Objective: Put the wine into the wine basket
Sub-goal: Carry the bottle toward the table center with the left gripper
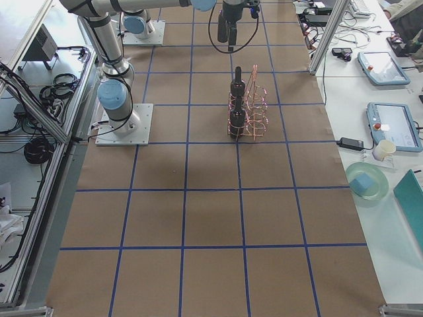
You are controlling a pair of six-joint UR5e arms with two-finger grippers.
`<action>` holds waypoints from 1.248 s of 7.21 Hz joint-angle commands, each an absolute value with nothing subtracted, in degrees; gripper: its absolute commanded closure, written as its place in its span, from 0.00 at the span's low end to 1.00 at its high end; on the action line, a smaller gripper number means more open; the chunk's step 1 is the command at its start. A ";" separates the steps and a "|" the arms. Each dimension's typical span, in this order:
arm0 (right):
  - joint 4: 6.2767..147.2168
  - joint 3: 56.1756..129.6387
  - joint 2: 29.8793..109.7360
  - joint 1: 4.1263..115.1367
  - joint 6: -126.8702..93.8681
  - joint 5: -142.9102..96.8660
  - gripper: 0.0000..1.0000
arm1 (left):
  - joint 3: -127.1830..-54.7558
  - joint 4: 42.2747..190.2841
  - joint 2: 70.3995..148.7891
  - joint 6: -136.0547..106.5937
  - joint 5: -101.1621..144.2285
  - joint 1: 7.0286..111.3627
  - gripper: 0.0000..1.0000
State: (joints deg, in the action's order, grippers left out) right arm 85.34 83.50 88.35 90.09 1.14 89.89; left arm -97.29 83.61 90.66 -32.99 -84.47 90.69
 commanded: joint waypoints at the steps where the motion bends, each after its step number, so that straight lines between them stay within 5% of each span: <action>1: 85.25 83.50 88.33 90.09 1.14 89.91 0.00 | -103.44 82.45 86.66 -44.66 -83.23 99.00 1.00; 6: 85.34 83.50 88.16 90.09 1.14 90.00 0.00 | -103.36 82.27 86.83 -43.42 -83.85 101.34 1.00; 7: 85.43 83.50 88.24 90.09 1.14 90.00 0.00 | -103.36 82.27 87.18 -43.50 -83.93 101.25 0.86; 8: 85.34 83.50 88.16 90.09 1.14 90.00 0.00 | -103.45 82.27 87.45 -43.51 -83.85 101.25 0.36; 9: 85.34 83.50 88.15 90.09 1.14 90.00 0.00 | -103.45 82.35 87.45 -44.29 -83.76 101.25 0.10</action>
State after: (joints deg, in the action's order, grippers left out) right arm 85.37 83.50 88.18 90.09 1.14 90.00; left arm -103.42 82.30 87.30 -43.69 -83.85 101.28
